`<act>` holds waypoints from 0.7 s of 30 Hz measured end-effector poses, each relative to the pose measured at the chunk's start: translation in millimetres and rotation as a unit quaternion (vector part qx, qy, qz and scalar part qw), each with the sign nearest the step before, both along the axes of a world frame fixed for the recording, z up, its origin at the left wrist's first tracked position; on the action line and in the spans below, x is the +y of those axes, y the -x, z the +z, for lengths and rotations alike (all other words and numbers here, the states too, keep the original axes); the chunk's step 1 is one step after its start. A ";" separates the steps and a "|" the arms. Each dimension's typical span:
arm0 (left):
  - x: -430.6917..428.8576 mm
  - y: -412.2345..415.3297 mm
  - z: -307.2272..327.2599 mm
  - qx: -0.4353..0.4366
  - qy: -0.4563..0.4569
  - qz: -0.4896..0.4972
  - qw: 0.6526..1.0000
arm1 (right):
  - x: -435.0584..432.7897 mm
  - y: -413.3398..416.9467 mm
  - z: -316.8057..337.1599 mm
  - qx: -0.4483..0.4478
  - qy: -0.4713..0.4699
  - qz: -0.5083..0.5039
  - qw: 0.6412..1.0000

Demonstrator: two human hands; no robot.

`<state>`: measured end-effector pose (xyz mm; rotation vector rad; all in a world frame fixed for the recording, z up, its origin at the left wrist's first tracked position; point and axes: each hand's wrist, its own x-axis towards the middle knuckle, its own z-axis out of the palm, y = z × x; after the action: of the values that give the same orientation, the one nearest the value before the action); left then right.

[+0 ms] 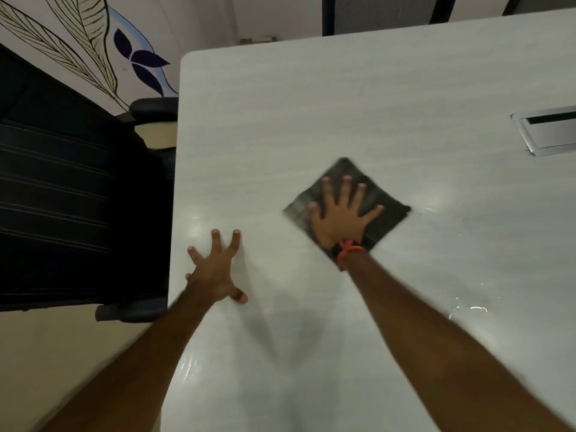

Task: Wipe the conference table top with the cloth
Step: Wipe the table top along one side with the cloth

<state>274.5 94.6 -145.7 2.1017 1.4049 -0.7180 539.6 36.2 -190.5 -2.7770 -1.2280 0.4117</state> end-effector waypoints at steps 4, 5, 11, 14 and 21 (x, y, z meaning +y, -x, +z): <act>-0.6 1.0 -0.3 -0.005 -0.001 0.007 1.000 | 5.4 37.4 -3.7 0.006 -0.002 0.173 0.985; -0.1 1.2 -0.1 -0.010 0.004 0.011 1.000 | -1.2 19.3 -5.6 -0.001 -0.011 0.148 0.989; -2.9 -3.9 10.0 -0.013 0.015 0.021 1.000 | -51.4 -99.9 3.3 0.004 0.001 -0.194 0.981; -3.1 -5.8 11.8 -0.013 0.025 0.028 0.999 | -54.7 -13.1 1.6 -0.014 -0.004 -0.113 0.993; -3.1 -6.4 10.2 -0.008 0.010 0.011 1.000 | -155.5 28.7 3.2 -0.027 0.002 0.037 0.999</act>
<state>280.9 91.5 -135.5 2.0696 1.4028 -0.7020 510.9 -119.3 -187.3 -2.7704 -1.3452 0.3477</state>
